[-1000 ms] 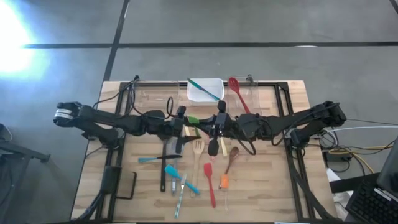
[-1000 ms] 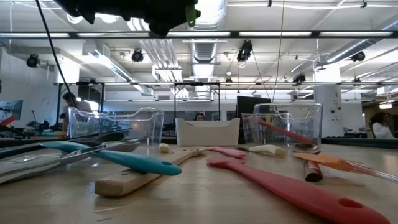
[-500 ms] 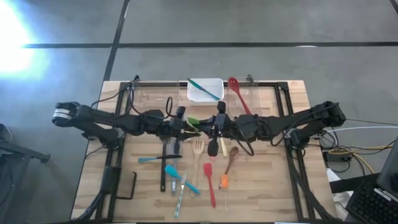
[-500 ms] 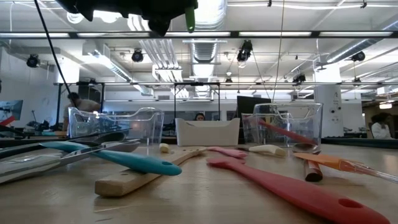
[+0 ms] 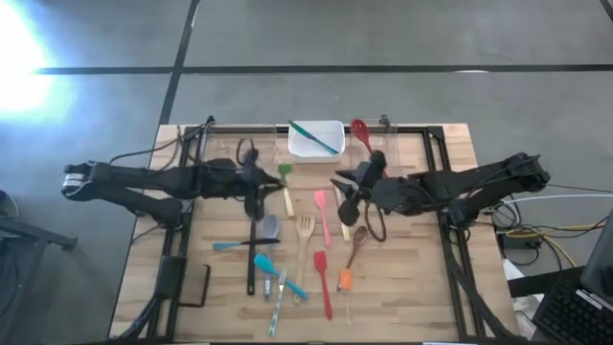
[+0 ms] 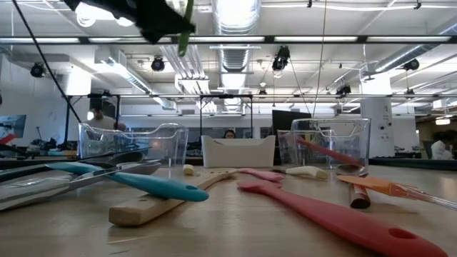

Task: Pick & Place Kitchen Items
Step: Put the green spatula into the left transparent bin

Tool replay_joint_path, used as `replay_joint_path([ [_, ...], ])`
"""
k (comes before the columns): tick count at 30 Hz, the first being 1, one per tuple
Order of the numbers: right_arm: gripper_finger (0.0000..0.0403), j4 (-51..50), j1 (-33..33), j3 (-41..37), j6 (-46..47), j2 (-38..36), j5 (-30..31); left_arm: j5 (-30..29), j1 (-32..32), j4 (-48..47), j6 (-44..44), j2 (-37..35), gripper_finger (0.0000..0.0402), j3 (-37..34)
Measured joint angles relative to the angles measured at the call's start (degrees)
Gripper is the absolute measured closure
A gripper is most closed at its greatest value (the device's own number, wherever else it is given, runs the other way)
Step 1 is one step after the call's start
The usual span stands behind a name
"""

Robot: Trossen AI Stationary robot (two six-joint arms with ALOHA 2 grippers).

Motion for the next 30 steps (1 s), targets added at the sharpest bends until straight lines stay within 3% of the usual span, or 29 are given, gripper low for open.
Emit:
replay_joint_path([
  [3,0.0288,-10.1,0.0,-0.2,9.2,0.2,1.0,-3.7,4.2,-7.0,0.3,-3.1,0.0369,0.0],
  [8,0.0295,-21.5,0.0,-1.3,19.8,2.8,2.6,-2.5,14.4,-16.4,0.5,-5.7,0.0369,0.0],
  [16,0.0317,-19.4,-0.1,-6.3,23.9,8.3,5.3,1.8,29.8,-25.9,4.9,-3.0,0.0369,2.7],
  [20,0.0326,-16.5,-0.2,-8.5,24.0,11.4,6.5,-1.3,32.8,-33.3,8.7,1.0,0.0369,6.2],
  [25,0.0333,-16.1,-0.6,-10.9,27.9,14.0,6.7,-13.0,33.3,-42.3,13.9,6.9,0.0369,11.3],
  [30,0.0329,-16.7,-1.7,-12.9,28.8,13.6,6.7,-15.1,33.6,-48.4,15.0,13.0,0.0369,15.2],
])
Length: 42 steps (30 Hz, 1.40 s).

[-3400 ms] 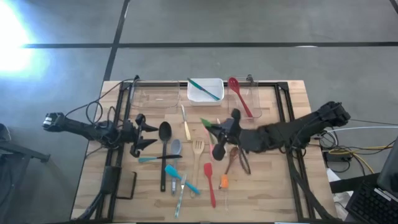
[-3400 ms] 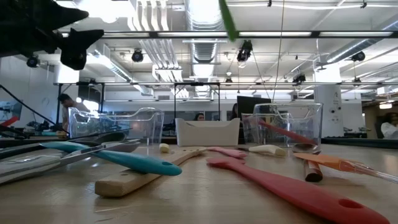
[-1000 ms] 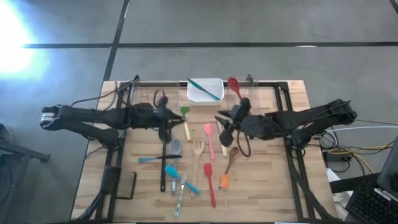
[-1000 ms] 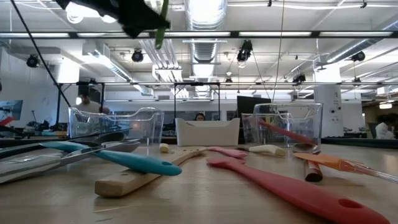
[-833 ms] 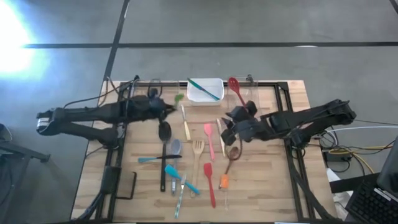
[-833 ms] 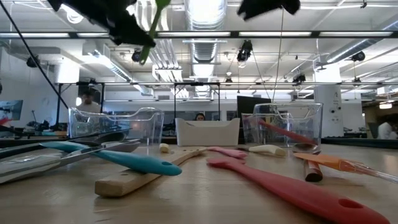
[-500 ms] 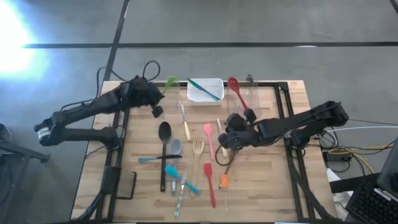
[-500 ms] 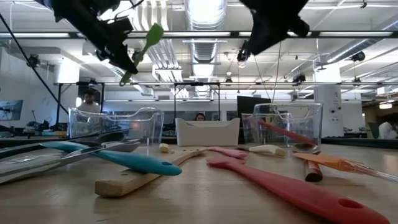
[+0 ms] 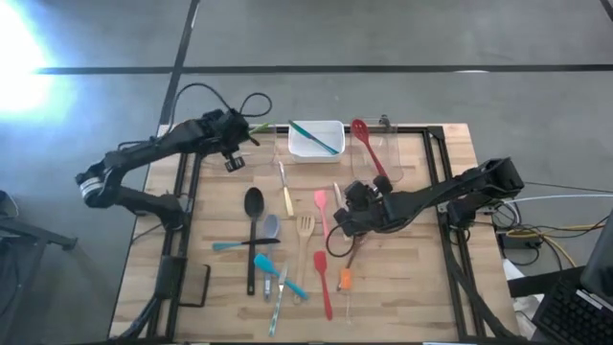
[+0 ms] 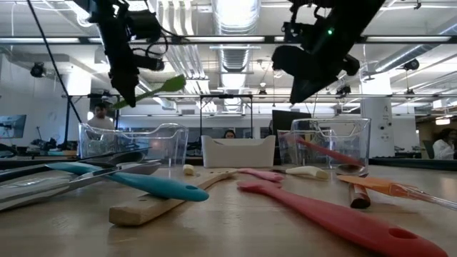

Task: Pick & Place Kitchen Items
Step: Put the green spatula into the left transparent bin

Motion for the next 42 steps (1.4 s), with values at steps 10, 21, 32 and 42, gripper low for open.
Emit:
replay_joint_path([
  [10,0.0341,0.1,0.1,-1.3,1.3,-2.4,0.0,-0.1,2.4,-4.7,0.7,10.6,0.0369,6.0],
  [21,0.0342,0.0,0.2,-3.9,2.5,-2.5,-0.2,5.9,8.5,-1.6,4.3,10.7,0.0369,2.1],
  [32,0.0350,0.4,0.1,-3.3,2.5,-2.6,-0.1,8.6,11.2,1.4,7.7,10.7,0.0369,-3.4],
  [42,0.0350,1.2,0.1,-3.3,2.1,-2.6,1.6,11.3,12.0,3.3,8.1,12.0,0.0369,-4.7],
])
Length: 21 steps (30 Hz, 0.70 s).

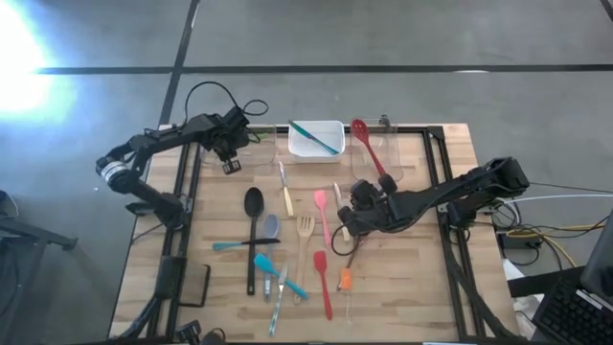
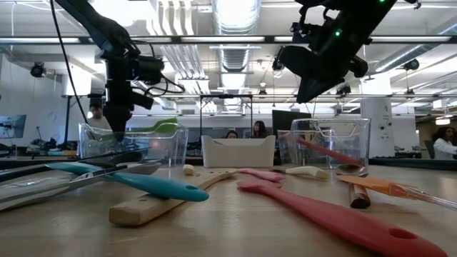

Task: Pick & Place Kitchen Items
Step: Put the green spatula into the left transparent bin

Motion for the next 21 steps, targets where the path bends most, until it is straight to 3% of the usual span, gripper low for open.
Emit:
replay_joint_path([
  [12,0.0349,1.6,-0.1,0.2,-2.2,-0.1,0.9,0.2,0.0,-1.9,-0.6,11.4,0.0369,2.0],
  [21,0.0349,1.6,0.0,0.2,-2.8,-0.1,0.9,3.2,0.2,-1.9,-0.1,14.4,0.0369,3.8],
])
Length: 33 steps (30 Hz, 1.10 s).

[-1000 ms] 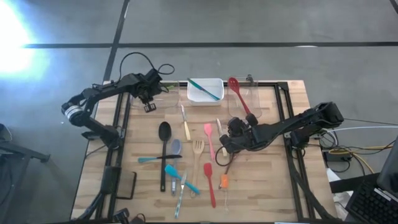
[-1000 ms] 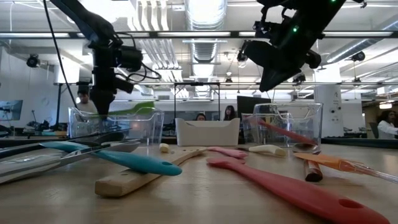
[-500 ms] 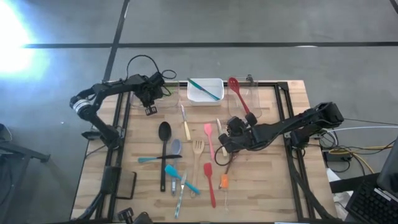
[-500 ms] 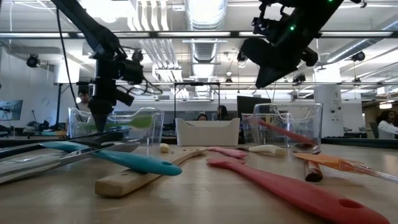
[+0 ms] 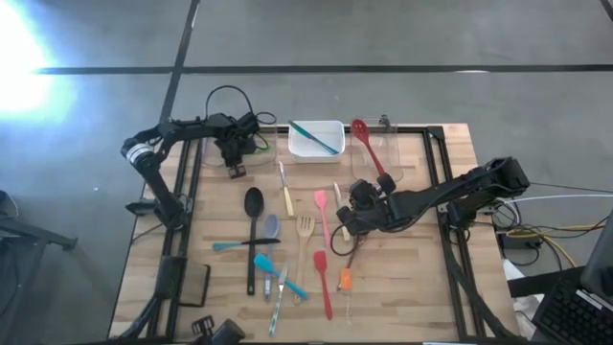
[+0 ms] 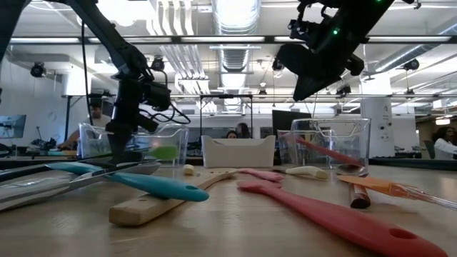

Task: Pick & Place Kitchen Items
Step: Put the green spatula into the left transparent bin, then adjust the left transparent bin on the table

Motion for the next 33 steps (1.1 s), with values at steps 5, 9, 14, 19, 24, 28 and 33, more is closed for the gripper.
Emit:
replay_joint_path([
  [5,0.0350,0.0,0.0,0.0,0.0,0.0,0.0,-0.2,0.1,2.7,0.0,-0.3,0.0347,0.2],
  [9,0.0350,0.0,0.0,0.0,0.0,0.0,-0.1,-0.5,0.1,3.2,0.0,-0.7,0.0302,0.3],
  [14,0.0350,0.0,0.0,0.0,-0.2,0.0,-0.2,-1.3,0.1,2.9,-0.4,-1.5,0.0272,0.1],
  [19,0.0350,0.0,0.0,0.0,-0.3,0.0,-0.2,-4.2,0.1,-3.3,-0.6,-2.8,0.0264,1.4],
  [24,0.0350,0.0,0.0,0.0,-0.5,0.0,-0.2,-4.7,0.0,-6.4,-1.3,-6.1,0.0264,3.0],
  [28,0.0353,0.0,0.0,0.0,-0.5,0.0,-0.2,-3.5,0.0,-6.4,-2.9,-10.3,0.0265,4.2],
  [33,0.0351,0.0,0.0,0.0,-0.5,0.0,-0.1,0.9,-1.1,-6.7,-4.8,-17.6,0.0266,5.4],
])
